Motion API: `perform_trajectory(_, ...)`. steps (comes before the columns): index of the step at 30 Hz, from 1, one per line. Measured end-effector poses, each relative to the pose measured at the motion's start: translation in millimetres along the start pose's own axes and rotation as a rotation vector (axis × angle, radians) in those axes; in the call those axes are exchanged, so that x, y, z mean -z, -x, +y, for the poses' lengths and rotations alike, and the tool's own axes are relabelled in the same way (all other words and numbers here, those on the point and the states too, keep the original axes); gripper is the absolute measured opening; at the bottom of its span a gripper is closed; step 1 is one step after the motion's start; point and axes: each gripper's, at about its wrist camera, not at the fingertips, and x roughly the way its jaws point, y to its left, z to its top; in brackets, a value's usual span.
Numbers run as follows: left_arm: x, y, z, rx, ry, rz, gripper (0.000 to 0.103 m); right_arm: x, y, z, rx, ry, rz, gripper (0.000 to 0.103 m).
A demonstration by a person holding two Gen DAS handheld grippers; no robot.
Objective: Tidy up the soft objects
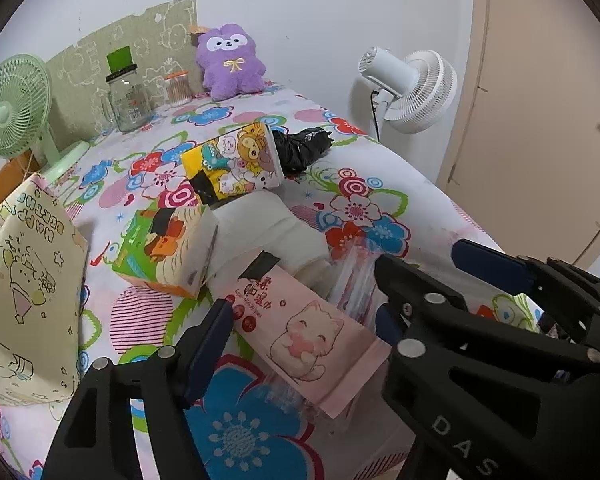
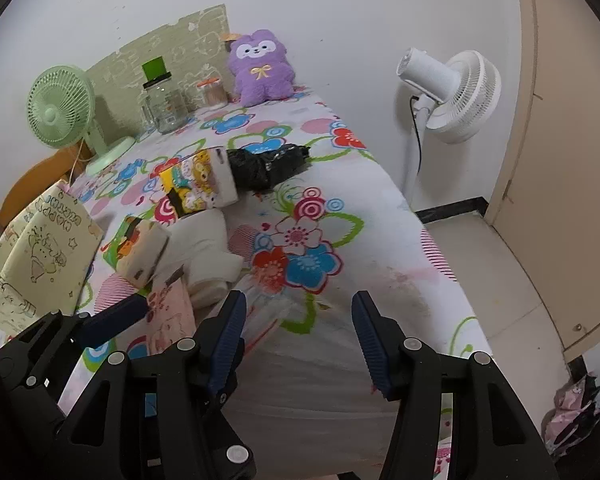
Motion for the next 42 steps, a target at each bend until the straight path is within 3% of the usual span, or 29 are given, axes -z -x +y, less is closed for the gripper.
perform_trajectory(11, 12, 7, 27, 0.006, 0.038, 0.028, 0.076, 5, -9, 24, -0.052, -0.021, 0.076, 0.059)
perform_trajectory(14, 15, 11, 33, 0.006, 0.031, 0.027, 0.075, 5, -11, 30, -0.061, -0.034, 0.095, 0.064)
perform_trajectory(19, 19, 10, 42, 0.051, 0.038, 0.045, 0.057, 8, -17, 40, -0.092, -0.069, 0.134, 0.068)
perform_trajectory(26, 18, 6, 51, 0.078, 0.065, 0.059, 0.055, 7, -20, 52, -0.061, -0.055, 0.131, 0.07)
perform_trajectory(30, 15, 5, 54, 0.086, 0.063, 0.063, 0.043, 4, -23, 51, -0.045, -0.063, 0.133, 0.072)
perform_trajectory(42, 18, 14, 62, 0.066, 0.078, 0.048, 0.04, 0, -24, 55, -0.031, -0.067, 0.144, 0.074)
